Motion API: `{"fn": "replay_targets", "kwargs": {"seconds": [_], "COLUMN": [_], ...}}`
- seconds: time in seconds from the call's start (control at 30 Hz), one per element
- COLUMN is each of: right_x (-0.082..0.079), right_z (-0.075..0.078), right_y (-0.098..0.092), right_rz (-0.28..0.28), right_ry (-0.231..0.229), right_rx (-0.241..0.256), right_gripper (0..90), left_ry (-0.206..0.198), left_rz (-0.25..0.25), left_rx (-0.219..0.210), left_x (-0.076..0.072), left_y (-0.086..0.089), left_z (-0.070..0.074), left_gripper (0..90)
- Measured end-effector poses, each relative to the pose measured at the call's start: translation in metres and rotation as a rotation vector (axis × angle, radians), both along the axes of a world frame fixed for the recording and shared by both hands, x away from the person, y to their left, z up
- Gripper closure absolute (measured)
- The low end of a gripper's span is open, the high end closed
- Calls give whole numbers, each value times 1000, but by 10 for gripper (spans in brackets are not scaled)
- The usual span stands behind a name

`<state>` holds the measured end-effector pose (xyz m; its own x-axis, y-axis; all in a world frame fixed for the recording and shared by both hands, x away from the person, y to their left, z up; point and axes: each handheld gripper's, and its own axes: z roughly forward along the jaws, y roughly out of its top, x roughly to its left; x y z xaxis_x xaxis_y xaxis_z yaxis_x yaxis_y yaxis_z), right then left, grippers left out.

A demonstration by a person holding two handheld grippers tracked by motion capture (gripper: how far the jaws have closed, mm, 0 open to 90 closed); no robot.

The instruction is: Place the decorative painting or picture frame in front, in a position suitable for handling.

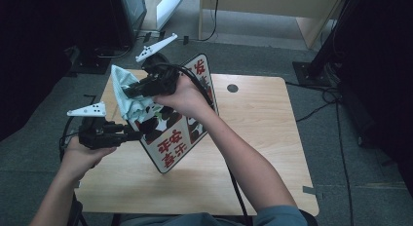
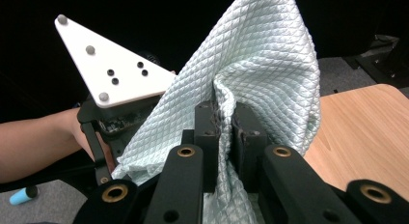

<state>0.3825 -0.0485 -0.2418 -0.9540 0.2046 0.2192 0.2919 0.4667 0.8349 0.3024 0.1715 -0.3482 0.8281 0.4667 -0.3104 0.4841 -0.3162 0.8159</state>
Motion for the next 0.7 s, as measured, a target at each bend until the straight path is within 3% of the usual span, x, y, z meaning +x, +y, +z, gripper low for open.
{"fn": "replay_targets", "kwargs": {"seconds": [0.13, 0.7], "right_x": [0, 9], "right_z": [-2, -6], "right_y": [-3, -18], "right_rz": [-3, -43], "right_ry": [3, 1], "right_rx": [16, 39], "right_gripper": [830, 826], "left_ry": [1, -14], "left_rz": [19, 31], "left_rx": [5, 17], "left_x": [1, 0], "left_y": [-2, -4], "left_z": [-1, 0], "left_gripper": [729, 746]}}
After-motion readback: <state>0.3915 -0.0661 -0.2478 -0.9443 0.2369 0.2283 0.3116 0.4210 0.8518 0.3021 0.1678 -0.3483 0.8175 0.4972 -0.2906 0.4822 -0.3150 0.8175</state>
